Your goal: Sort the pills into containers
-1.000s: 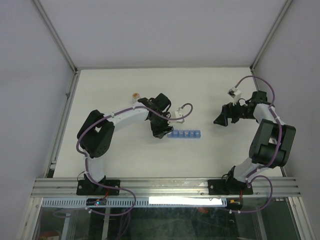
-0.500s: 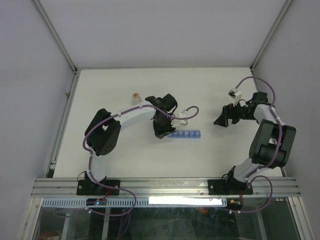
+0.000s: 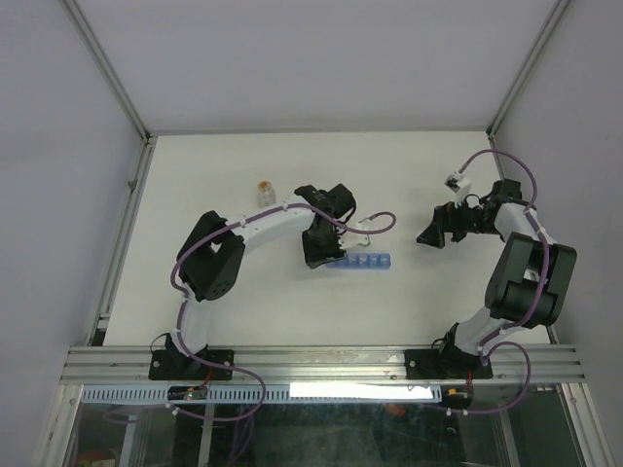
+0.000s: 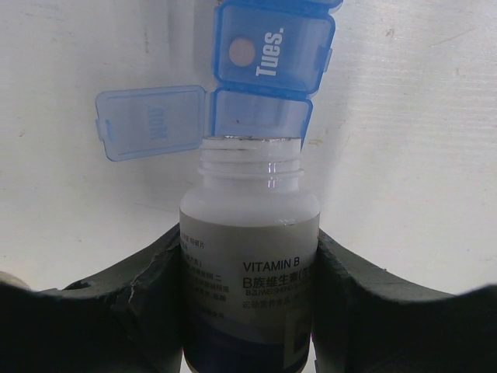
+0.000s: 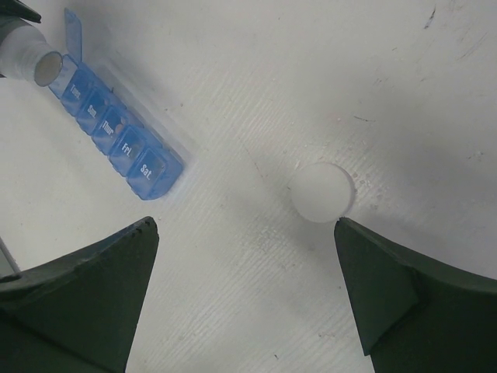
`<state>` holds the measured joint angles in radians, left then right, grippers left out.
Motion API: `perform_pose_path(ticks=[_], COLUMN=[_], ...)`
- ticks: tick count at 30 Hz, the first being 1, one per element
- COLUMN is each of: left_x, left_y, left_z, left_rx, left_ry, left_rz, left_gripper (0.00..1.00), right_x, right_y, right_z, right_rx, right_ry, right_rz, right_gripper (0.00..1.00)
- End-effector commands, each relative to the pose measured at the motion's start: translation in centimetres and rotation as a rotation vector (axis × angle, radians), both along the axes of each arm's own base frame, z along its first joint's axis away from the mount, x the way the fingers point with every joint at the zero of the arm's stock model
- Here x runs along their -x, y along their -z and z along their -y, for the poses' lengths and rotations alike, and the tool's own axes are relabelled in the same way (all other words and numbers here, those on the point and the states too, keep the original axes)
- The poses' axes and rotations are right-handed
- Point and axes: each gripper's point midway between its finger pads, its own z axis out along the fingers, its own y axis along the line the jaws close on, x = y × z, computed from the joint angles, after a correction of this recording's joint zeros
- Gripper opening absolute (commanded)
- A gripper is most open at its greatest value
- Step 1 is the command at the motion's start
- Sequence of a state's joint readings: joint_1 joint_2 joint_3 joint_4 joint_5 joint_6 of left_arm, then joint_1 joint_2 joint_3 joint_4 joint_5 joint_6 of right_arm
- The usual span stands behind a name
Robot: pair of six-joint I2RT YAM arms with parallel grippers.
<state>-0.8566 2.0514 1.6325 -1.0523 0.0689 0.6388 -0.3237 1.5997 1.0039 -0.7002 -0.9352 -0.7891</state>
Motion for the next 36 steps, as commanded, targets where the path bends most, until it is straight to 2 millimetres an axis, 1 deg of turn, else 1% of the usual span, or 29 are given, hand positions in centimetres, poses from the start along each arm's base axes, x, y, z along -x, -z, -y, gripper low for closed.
perform_pose_path(ticks=[1, 6, 12, 16, 36], left_x=[-0.69, -0.64, -1.07, -0.97, -0.66], left_y=[-1.53, -1.44, -1.83, -1.53, -1.83], left_z=[0.65, 0.60, 0.74, 0.31, 0.40], left_rx=[-0.017, -0.060, -0.097, -0.141, -0.217], left_ry=[0.006, 0.014, 0.027, 0.046, 0.108], left_rz=[0.055, 0.069, 0.103, 0.117, 0.171], left_gripper=[0.00, 0.00, 0.00, 0.00, 0.00], right_x=[-0.18, -0.18, -0.13, -0.11, -0.01], right_y=[-1.78, -1.80, -1.87, -1.86, -1.91], right_z=[-0.26, -0.20, -0.23, -0.23, -0.20], right_rx=[-0.017, -0.017, -0.022, -0.023, -0.027], right_ry=[-0.018, -0.018, -0.021, -0.021, -0.022], right_rz=[0.074, 0.076, 0.074, 0.075, 0.075], right_gripper=[0.99, 0.99, 0.99, 1.00, 0.99])
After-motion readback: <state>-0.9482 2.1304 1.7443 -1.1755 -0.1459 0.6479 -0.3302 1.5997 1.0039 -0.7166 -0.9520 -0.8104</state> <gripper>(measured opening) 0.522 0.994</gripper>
